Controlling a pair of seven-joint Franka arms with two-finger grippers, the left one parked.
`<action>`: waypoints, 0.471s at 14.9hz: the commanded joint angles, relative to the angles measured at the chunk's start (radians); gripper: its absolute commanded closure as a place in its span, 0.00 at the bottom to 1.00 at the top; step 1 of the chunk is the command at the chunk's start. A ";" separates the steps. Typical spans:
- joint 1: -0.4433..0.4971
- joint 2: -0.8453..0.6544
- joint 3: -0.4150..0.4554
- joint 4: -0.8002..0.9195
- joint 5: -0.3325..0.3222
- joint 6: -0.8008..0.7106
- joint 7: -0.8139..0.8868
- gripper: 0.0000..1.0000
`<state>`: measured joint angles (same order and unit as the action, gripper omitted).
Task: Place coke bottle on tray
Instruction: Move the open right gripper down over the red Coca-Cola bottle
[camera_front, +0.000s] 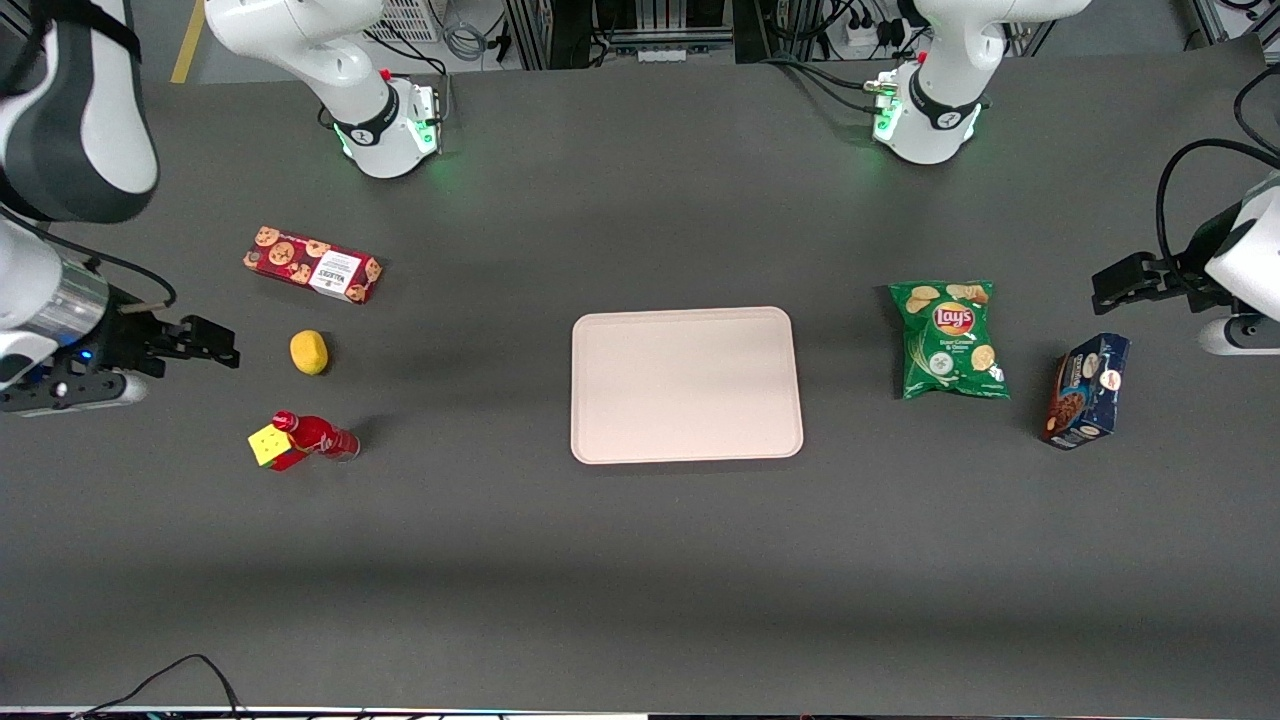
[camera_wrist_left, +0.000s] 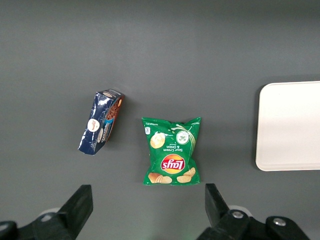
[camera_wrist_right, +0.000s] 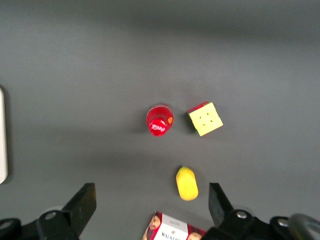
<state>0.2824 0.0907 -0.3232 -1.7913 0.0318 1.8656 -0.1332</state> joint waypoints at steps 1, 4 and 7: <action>0.011 0.006 -0.005 -0.129 -0.016 0.177 -0.011 0.00; 0.008 0.029 -0.004 -0.236 -0.016 0.340 -0.055 0.00; 0.006 0.081 -0.004 -0.267 -0.013 0.431 -0.062 0.00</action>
<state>0.2826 0.1382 -0.3227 -2.0255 0.0292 2.2165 -0.1686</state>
